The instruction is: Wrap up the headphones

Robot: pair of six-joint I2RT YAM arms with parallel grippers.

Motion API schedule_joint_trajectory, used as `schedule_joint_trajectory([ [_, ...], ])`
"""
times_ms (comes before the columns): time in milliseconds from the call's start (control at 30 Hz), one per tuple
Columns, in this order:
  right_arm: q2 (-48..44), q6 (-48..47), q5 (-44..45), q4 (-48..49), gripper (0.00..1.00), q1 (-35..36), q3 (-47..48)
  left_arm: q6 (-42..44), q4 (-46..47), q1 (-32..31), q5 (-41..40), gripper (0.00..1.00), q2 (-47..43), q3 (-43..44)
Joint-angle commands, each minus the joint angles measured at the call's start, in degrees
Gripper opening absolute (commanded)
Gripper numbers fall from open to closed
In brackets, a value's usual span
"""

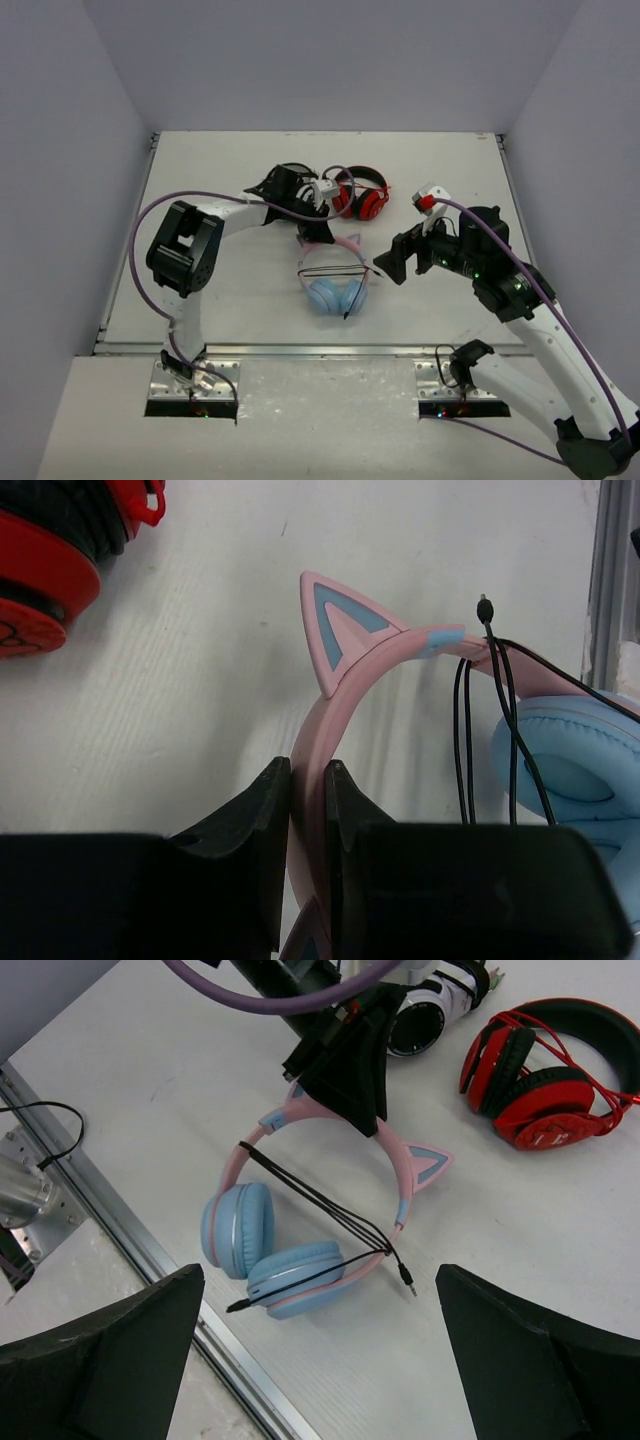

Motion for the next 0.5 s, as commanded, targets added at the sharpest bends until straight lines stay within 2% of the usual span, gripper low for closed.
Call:
schedule_joint_trajectory([
  [0, 0.3, 0.9, -0.1, 0.9, 0.99, 0.0, -0.2, -5.2, 7.0, -1.6, 3.3, 0.01, 2.6, 3.9],
  [233, 0.3, 1.0, -0.3, 0.7, 0.99, 0.0, -1.1, -10.2, 16.0, -3.3, 2.2, 0.02, 9.3, 7.4],
  [467, 0.2, 1.1, -0.2, 0.6, 0.99, 0.0, -1.2, -10.0, 13.7, -5.5, 5.0, 0.06, 15.8, 13.6],
])
